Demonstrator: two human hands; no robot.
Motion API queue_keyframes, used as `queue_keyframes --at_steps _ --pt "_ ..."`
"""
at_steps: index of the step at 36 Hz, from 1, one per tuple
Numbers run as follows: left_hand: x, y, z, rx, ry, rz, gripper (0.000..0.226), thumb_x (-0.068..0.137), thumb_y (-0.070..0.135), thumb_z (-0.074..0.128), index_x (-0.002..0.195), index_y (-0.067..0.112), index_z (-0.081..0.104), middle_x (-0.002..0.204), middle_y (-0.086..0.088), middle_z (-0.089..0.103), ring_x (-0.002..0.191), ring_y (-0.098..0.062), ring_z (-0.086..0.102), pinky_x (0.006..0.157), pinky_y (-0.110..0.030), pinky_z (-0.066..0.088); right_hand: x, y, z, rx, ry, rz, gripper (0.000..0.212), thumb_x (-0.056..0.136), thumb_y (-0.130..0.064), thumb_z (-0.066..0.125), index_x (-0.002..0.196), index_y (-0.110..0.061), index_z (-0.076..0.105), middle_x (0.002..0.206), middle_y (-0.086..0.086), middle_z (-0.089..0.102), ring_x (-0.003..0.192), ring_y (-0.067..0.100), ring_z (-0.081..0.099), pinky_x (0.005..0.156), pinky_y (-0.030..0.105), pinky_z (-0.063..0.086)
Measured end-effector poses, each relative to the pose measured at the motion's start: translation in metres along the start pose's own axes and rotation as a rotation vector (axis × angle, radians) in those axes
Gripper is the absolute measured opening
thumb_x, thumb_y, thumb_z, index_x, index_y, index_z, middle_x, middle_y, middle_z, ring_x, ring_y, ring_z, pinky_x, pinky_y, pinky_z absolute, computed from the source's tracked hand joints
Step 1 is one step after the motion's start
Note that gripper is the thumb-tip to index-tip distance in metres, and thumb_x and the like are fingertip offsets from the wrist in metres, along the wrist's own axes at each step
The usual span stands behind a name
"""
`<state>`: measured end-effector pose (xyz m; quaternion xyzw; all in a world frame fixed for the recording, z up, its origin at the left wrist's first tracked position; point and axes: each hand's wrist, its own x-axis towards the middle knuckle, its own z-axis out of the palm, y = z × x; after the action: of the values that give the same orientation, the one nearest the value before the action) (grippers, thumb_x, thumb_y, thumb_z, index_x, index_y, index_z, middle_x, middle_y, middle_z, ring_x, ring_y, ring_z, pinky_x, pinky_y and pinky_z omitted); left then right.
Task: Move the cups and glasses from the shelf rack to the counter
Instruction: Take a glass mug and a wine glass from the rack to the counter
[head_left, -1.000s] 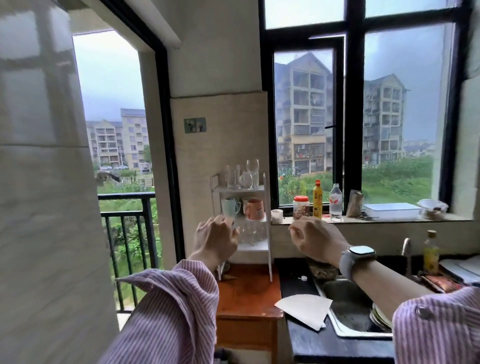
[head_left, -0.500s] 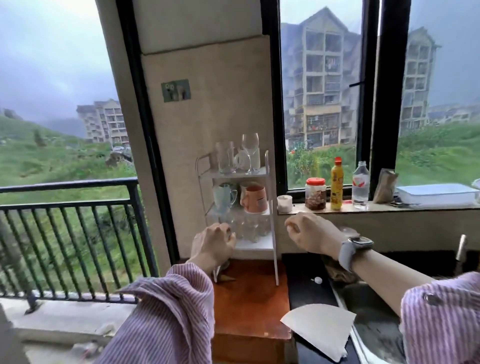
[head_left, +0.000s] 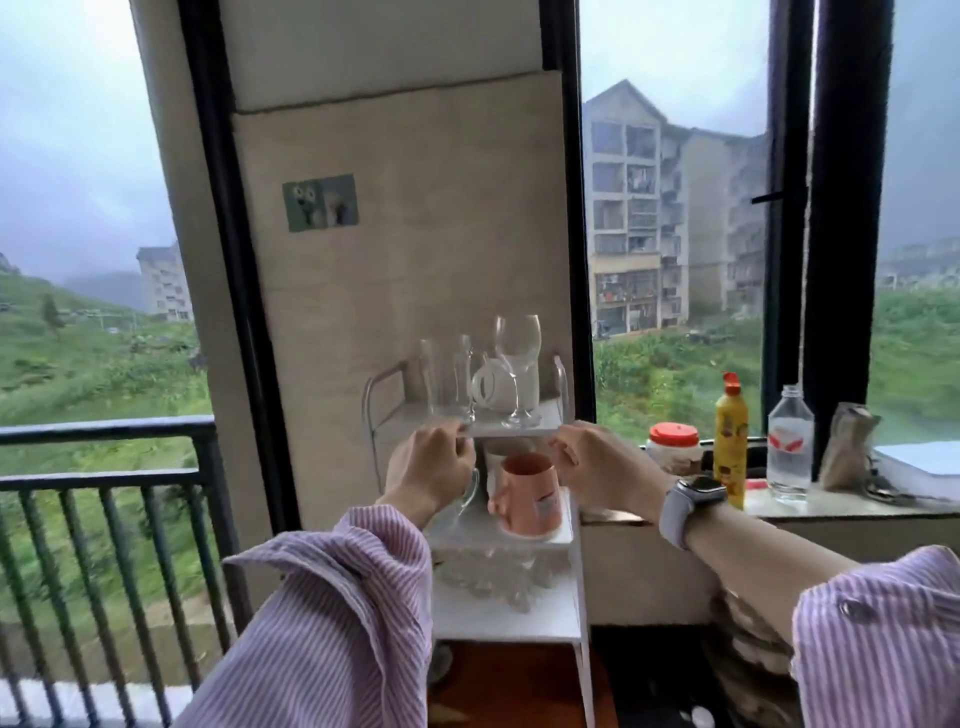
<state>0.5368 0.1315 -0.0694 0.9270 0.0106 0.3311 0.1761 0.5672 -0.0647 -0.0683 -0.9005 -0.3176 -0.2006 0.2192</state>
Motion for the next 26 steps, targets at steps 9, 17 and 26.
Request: queue_keyframes --at_steps 9,17,26 --pt "0.092 -0.019 0.046 -0.251 0.068 0.075 0.035 0.089 0.014 0.051 0.124 0.006 0.052 0.121 -0.015 0.060 0.107 -0.027 0.058 0.092 -0.033 0.048 0.095 0.018 0.042 0.173 0.237 0.123 0.032 0.091 -0.013 0.043 0.120 -0.003 0.053 0.117 0.017 0.061 0.106 0.030 0.059 0.090 0.035 0.046" --pt "0.117 -0.017 0.083 -0.355 0.163 0.098 0.030 0.088 0.003 0.049 0.118 0.003 0.052 0.092 -0.012 0.069 0.077 -0.023 0.063 0.068 -0.026 0.048 0.136 0.040 0.070 0.406 0.255 0.250 0.038 0.095 -0.009 0.039 0.132 -0.006 0.042 0.118 0.010 0.063 0.101 0.016 0.057 0.081 0.021 0.039" --pt "0.123 -0.020 0.084 -0.496 0.140 0.085 0.018 0.091 0.009 0.047 0.107 0.004 0.050 0.081 -0.011 0.063 0.067 -0.017 0.055 0.060 -0.024 0.041 0.157 0.051 0.088 0.607 0.196 0.283 0.023 0.093 -0.007 0.044 0.116 -0.004 0.048 0.096 0.012 0.063 0.077 0.016 0.059 0.054 0.012 0.042"
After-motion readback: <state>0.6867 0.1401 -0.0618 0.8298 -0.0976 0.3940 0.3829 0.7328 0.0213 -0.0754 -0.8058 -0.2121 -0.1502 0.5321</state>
